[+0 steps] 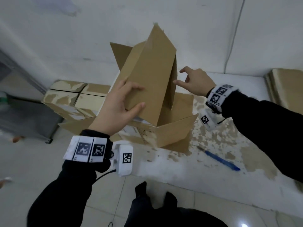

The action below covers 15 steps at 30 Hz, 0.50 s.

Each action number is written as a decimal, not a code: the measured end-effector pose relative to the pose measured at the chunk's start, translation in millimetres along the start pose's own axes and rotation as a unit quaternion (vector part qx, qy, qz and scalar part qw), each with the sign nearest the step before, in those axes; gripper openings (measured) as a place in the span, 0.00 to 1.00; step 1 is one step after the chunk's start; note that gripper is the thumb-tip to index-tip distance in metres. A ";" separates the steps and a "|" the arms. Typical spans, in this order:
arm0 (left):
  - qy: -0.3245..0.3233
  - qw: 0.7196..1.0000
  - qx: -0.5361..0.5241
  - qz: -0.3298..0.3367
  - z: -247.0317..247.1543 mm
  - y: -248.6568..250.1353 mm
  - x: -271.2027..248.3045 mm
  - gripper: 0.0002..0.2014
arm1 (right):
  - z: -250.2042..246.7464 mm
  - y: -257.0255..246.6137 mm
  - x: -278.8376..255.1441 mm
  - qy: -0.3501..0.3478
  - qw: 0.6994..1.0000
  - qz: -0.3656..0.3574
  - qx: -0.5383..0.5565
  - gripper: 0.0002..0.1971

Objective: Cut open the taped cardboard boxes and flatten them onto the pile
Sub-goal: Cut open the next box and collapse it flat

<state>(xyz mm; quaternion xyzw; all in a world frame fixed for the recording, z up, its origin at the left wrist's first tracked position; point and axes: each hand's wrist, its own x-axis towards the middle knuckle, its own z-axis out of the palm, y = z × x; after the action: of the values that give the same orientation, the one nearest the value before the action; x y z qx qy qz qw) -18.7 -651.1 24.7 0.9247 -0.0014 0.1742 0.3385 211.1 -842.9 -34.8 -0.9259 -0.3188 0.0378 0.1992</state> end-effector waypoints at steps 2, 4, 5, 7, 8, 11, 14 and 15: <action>0.003 1.000 -0.017 0.000 1.1 0.1 -2.9 0.14 | -5.6 -0.8 3.8 -0.006 0.999 -0.010 -0.041 0.21; 0.008 0.999 -0.039 -0.006 0.6 -0.4 -5.5 0.12 | -17.7 5.6 3.6 -0.034 0.999 0.003 -0.029 0.15; 0.008 0.999 -0.043 -0.008 -0.2 -0.8 -6.9 0.12 | -24.4 13.3 2.9 -0.051 0.998 0.031 0.015 0.13; 0.012 0.999 -0.031 -0.006 1.0 -1.6 -8.9 0.11 | -36.8 37.0 3.4 -0.062 0.982 0.118 0.135 0.11; 0.018 1.000 -0.021 -0.002 3.0 -1.7 -9.8 0.10 | -40.7 49.0 4.4 -0.046 0.969 0.156 0.188 0.13; 0.076 0.997 0.013 0.027 11.7 -4.2 -4.8 0.06 | -40.3 62.7 3.7 -0.004 0.931 0.217 0.292 0.18; 0.125 0.991 0.009 0.048 20.9 -13.8 21.8 0.03 | -24.1 41.6 -31.9 0.007 0.855 0.223 0.469 0.23; 0.131 0.990 0.004 0.051 24.3 -19.0 34.4 0.03 | -14.4 29.9 -53.6 -0.006 0.817 0.217 0.535 0.25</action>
<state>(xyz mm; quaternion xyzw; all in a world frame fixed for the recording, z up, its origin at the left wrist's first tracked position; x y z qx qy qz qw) 23.6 -647.7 6.7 0.8940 -0.0035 0.3109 0.3226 188.6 -901.7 -36.4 -0.7185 -0.0409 0.2505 0.6476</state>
